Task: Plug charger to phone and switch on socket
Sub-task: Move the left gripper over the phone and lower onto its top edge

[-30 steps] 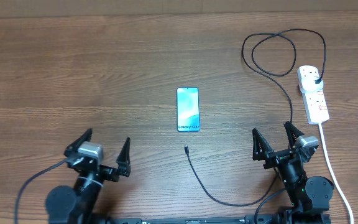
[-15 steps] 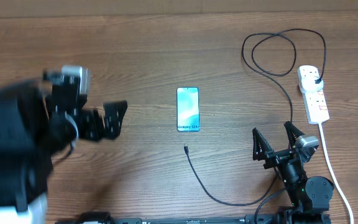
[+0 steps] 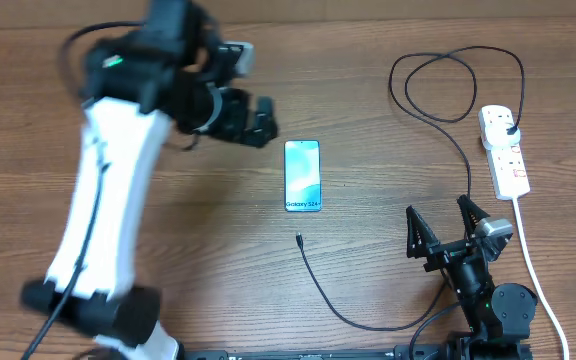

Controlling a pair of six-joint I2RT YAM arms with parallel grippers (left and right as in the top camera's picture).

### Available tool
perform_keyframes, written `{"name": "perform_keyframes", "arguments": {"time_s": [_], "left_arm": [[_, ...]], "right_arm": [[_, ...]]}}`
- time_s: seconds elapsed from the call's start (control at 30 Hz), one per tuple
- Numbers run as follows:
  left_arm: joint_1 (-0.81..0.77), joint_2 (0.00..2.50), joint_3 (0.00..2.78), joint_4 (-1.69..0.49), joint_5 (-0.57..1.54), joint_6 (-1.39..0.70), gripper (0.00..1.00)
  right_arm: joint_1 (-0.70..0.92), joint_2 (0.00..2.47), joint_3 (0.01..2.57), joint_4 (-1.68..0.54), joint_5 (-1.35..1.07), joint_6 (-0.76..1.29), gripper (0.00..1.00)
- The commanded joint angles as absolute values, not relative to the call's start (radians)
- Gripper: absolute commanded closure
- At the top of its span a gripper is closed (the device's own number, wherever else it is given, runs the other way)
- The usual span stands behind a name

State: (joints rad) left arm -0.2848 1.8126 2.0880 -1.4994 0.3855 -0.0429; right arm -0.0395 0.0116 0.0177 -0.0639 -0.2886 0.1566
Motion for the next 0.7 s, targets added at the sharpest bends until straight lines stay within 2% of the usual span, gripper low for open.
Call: {"name": "perform_keyframes", "arguments": {"time_s": [0.0,0.07,0.1,0.13,0.17,0.2,0.23,0.67], "left_arm": [[-0.321,1.909,2.107,-1.462,0.403,-0.06,0.0],[-0.332,1.975,2.107,-1.459,0.413,-0.075,0.0],[-0.336,2.01,2.107,-1.458,0.42,-0.077,0.05],[-0.34,2.041,2.107,-1.456,0.422,-0.079,0.25],[-0.342,2.069,2.107,-1.454,0.422,-0.08,0.5],[-0.344,2.096,2.107,-1.453,0.422,-0.083,0.82],[-0.346,2.122,2.107,-1.454,0.419,-0.096,0.96],[-0.401,2.412,2.107,-1.399,0.303,-0.304,0.96]], "right_arm": [[-0.045,0.003,0.008,-0.058,-0.29,0.155,0.0],[-0.045,0.003,0.008,-0.058,-0.29,0.155,0.0],[-0.045,0.003,0.008,-0.058,-0.29,0.155,0.0],[-0.045,0.003,0.008,-0.058,-0.29,0.155,0.0],[-0.045,0.003,0.008,-0.058,-0.29,0.155,0.0],[-0.045,0.003,0.008,-0.058,-0.29,0.155,0.0],[-0.045,0.003,0.008,-0.058,-0.29,0.155,0.0],[-0.045,0.003,0.008,-0.058,-0.29,0.155,0.0]]}}
